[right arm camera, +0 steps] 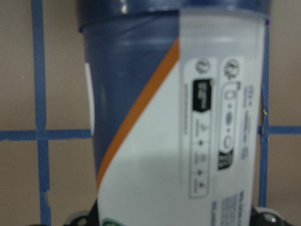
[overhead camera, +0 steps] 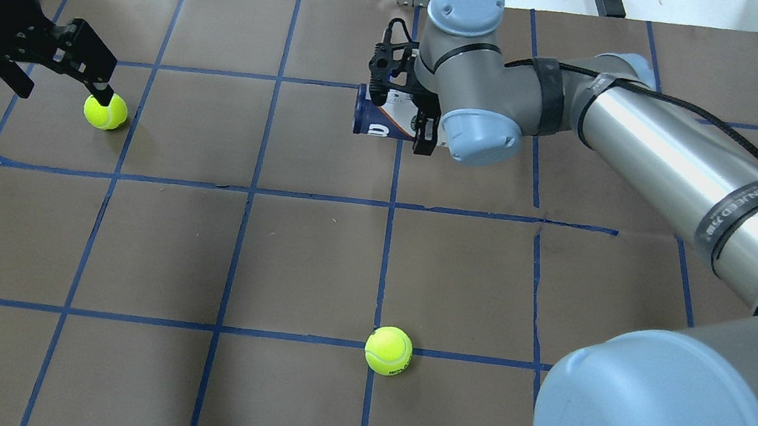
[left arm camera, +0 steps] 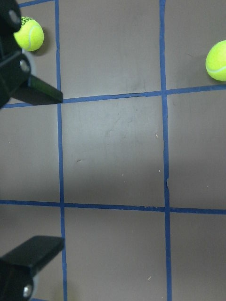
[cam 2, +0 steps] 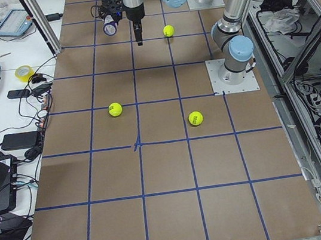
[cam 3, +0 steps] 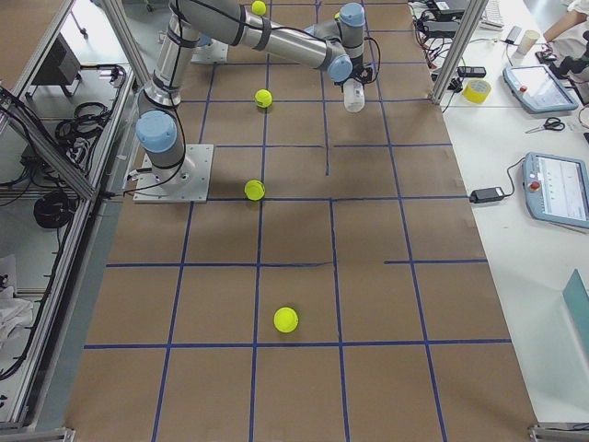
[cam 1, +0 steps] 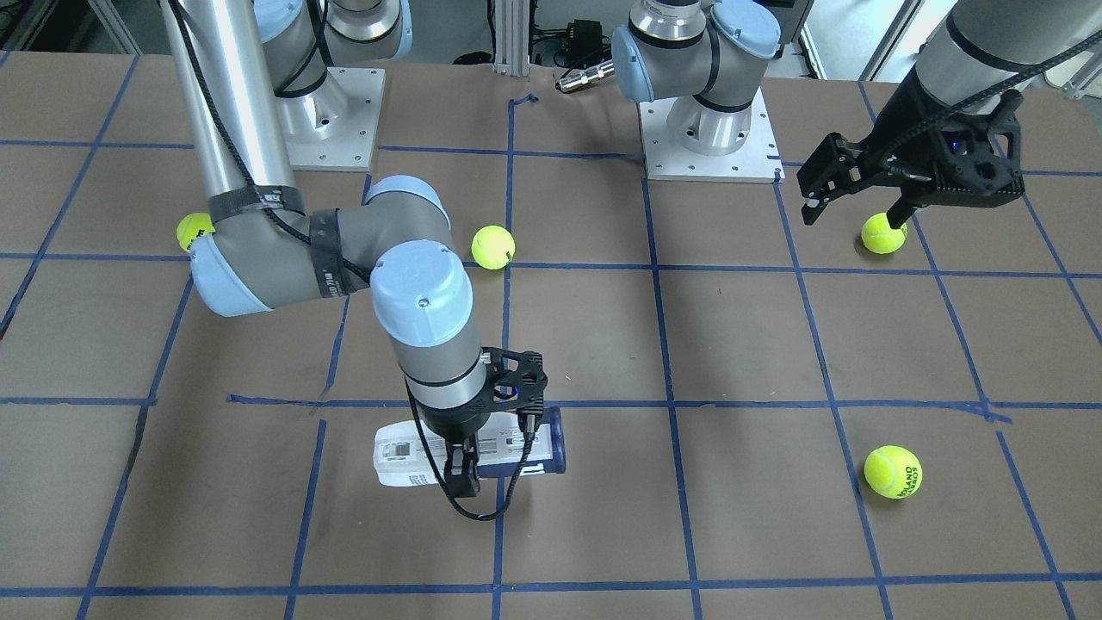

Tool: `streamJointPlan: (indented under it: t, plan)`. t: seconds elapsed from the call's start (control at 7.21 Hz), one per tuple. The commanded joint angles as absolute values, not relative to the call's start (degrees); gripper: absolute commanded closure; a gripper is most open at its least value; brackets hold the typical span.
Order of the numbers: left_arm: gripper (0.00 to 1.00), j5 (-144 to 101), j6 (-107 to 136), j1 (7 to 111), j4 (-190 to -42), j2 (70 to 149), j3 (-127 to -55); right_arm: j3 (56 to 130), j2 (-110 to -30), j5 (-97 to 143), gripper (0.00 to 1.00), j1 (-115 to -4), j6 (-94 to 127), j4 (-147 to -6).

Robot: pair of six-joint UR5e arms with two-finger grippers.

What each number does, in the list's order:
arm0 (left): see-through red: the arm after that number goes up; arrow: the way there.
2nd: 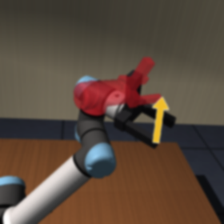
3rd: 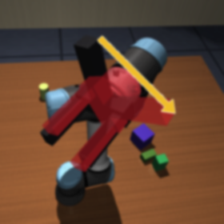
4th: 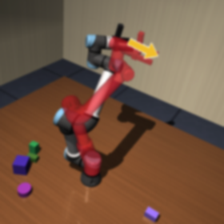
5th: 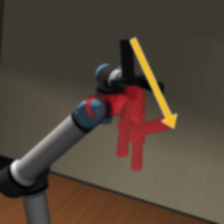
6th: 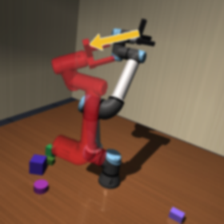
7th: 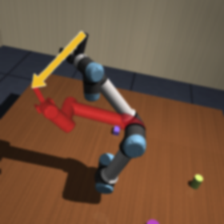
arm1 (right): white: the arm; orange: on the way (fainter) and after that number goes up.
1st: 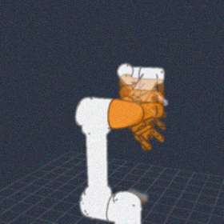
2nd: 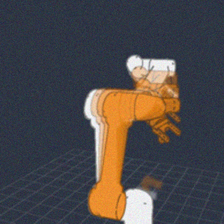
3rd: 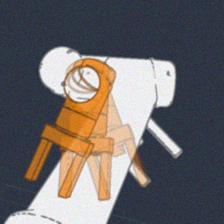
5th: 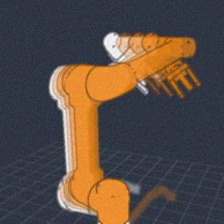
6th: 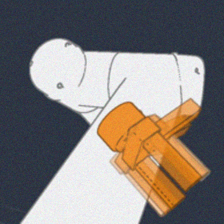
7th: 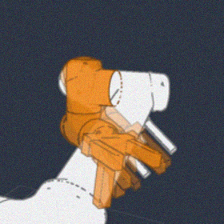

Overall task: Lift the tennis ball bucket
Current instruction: 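Carry the can with the right gripper toward the table center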

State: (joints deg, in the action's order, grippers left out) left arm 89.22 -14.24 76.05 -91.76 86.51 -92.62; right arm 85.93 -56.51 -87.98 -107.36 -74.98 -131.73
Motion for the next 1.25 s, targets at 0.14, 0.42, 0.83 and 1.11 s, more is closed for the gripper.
streamJointPlan:
  t: [0.14, 0.42, 0.83, 1.11]
  plan:
    - [0.0, 89.21, -14.24, 76.11, -91.93, 86.4, -92.64, 85.69, -54.67, -88.5, 0.19, -112.4, -71.82, -134.65]
    - [0.0, 89.3, -14.24, 76.11, -92.02, 86.4, -92.64, 85.78, -53.53, -88.51, 0.19, -114.17, -64.26, -134.82]
    - [0.0, 89.3, -14.24, 76.11, -92.02, 86.4, -92.64, 85.61, -52.73, -88.59, 0.18, -115.83, -60.48, -135.09]
    - [0.0, 89.21, -14.24, 76.11, -92.02, 86.4, -92.64, 85.61, -52.3, -88.42, 0.13, -116.45, -60.47, -136.4]
